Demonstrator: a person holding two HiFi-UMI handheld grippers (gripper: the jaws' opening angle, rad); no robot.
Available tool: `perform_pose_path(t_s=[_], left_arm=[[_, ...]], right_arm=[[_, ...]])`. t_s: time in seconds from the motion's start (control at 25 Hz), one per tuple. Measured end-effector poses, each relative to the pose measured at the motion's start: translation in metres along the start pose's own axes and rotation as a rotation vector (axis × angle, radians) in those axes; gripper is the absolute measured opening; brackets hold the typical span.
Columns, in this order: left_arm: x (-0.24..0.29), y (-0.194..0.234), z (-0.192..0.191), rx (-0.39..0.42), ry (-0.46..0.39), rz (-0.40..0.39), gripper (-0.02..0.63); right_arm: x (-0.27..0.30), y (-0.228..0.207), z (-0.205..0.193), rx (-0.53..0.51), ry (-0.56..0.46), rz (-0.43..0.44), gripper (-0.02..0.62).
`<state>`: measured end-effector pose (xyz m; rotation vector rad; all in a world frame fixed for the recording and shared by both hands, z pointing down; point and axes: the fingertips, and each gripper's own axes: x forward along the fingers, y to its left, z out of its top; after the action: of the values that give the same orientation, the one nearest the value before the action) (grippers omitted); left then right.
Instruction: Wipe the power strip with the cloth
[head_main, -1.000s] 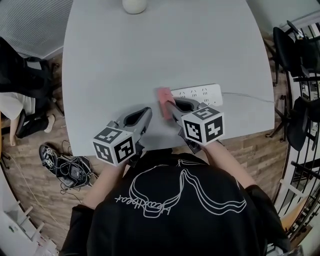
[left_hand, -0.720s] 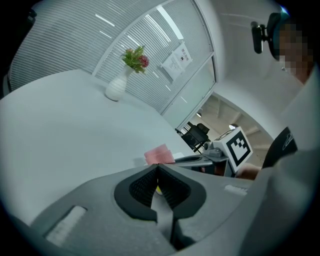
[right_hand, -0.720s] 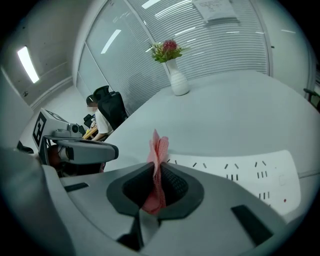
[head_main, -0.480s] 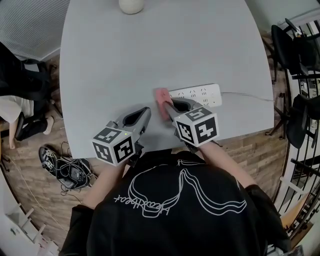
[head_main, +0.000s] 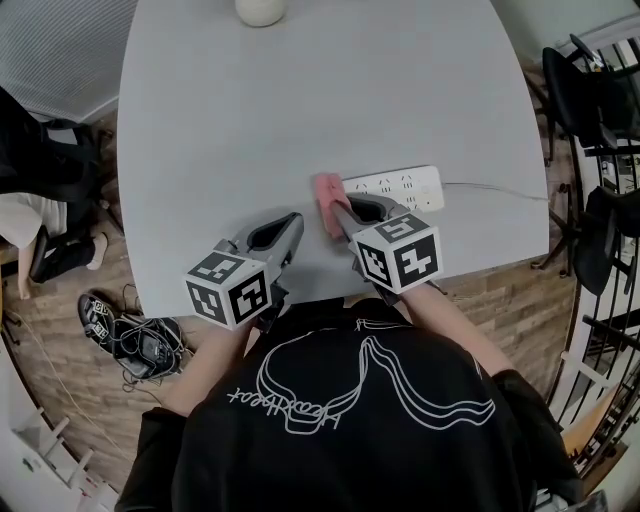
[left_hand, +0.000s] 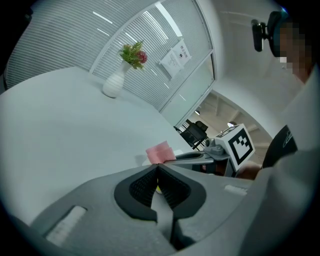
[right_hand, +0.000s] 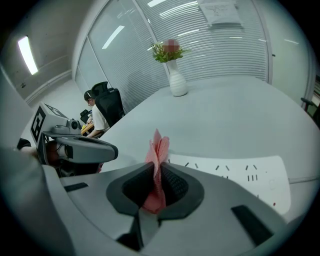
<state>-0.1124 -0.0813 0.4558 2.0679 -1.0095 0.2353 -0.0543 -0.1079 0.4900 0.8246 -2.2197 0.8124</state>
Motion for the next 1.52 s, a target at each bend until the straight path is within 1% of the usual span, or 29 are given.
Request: perform_pose_path(t_s=[0.4, 0.6, 0.84, 1.04, 1.2, 1.32, 1.52], left_arm=[[0.009, -0.006, 0.004, 0.004, 0.001, -0.011, 0.014], [0.014, -0.007, 0.004, 0.005, 0.009, -0.021, 0.014], [0.02, -0.012, 0.007, 0.014, 0.01, -0.036, 0.014], [0.023, -0.012, 0.008, 0.02, 0.016, -0.039, 0.014], [0.026, -0.013, 0.005, 0.049, 0.032, -0.037, 0.014], [0.03, -0.019, 0.004, 0.052, 0.041, -0.045, 0.014], [0.028, -0.017, 0.006, 0.053, 0.04, -0.047, 0.014]], right_arm=[[-0.02, -0.032, -0.007, 0.026, -0.013, -0.048, 0.048], [-0.025, -0.04, -0.008, 0.025, -0.018, -0.061, 0.049], [-0.034, -0.055, -0.01, -0.019, -0.019, -0.119, 0.052], [-0.043, -0.072, -0.012, -0.013, -0.028, -0.163, 0.052], [-0.049, -0.084, -0.015, 0.001, -0.038, -0.193, 0.052], [-0.06, -0.098, -0.018, 0.023, -0.048, -0.215, 0.052], [-0.069, -0.115, -0.02, 0.041, -0.058, -0.263, 0.052]])
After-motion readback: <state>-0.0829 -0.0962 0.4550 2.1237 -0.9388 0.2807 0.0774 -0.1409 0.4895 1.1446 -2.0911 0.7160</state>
